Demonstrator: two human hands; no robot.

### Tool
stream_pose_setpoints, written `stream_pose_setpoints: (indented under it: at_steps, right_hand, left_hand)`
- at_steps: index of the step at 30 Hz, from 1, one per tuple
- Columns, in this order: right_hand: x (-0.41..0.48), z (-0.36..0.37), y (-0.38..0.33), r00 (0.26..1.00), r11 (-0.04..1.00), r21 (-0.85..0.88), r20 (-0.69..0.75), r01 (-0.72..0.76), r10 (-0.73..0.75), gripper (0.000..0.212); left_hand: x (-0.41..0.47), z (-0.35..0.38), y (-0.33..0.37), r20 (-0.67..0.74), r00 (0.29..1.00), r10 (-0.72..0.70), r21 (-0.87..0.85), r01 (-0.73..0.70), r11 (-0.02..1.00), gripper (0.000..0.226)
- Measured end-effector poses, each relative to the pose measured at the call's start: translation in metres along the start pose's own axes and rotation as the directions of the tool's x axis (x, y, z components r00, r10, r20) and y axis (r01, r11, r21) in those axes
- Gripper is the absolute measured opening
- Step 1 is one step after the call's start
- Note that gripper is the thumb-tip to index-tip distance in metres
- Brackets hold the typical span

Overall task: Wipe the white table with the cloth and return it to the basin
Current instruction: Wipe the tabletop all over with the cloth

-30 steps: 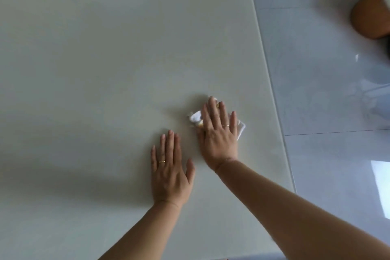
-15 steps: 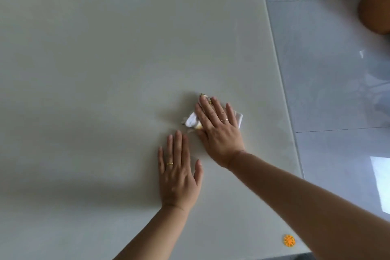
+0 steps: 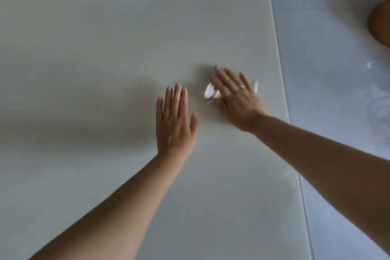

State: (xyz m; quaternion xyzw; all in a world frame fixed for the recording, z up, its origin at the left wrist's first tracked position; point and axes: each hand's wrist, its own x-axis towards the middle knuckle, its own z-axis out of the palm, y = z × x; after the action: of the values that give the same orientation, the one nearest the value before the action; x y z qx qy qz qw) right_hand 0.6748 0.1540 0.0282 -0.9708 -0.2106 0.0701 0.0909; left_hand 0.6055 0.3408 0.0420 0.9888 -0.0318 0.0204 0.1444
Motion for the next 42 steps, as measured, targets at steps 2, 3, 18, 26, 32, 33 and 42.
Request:
stream_pose_setpoints:
  at_steps: [2, 3, 18, 26, 32, 33, 42]
  right_hand:
    - [0.021, -0.006, 0.026, 0.95, 0.95, 0.084, -0.051, -0.302, 0.307, 0.055]
    - [0.031, -0.006, 0.023, 0.881, 0.879, 0.137, -0.066, -0.457, 0.469, 0.054]
    - [0.074, -0.003, -0.009, 0.948, 0.945, 0.109, -0.041, -0.308, 0.314, 0.056]
    - [0.116, -0.023, 0.06, 0.931, 0.928, 0.115, -0.053, -0.353, 0.361, 0.054]
    - [0.142, -0.012, -0.008, 0.949, 0.942, 0.118, 0.002, -0.314, 0.316, 0.056]
    - [0.14, -0.017, 0.002, 0.986, 0.982, 0.089, 0.023, -0.168, 0.167, 0.056]
    - [0.199, -0.029, 0.039, 0.795, 0.788, 0.157, -0.031, -0.595, 0.606, 0.056]
  left_hand:
    - [0.024, 0.002, -0.001, 0.015, 1.0, 0.007, 0.015, -0.008, 1.0, 0.059]
    - [0.034, 0.003, -0.002, 0.012, 1.0, 0.005, 0.021, -0.005, 1.0, 0.059]
    - [0.095, 0.023, -0.006, 0.034, 0.997, -0.071, 0.062, 0.069, 0.996, 0.057]
    - [0.095, 0.022, -0.005, 0.067, 0.994, -0.089, 0.054, 0.085, 0.995, 0.067]
    - [0.095, 0.02, -0.003, 0.078, 0.991, -0.107, 0.047, 0.103, 0.994, 0.065]
    - [0.095, 0.019, -0.003, 0.079, 0.991, -0.106, 0.043, 0.103, 0.994, 0.065]
    - [0.095, 0.019, -0.004, 0.08, 0.991, -0.112, 0.044, 0.108, 0.993, 0.064]
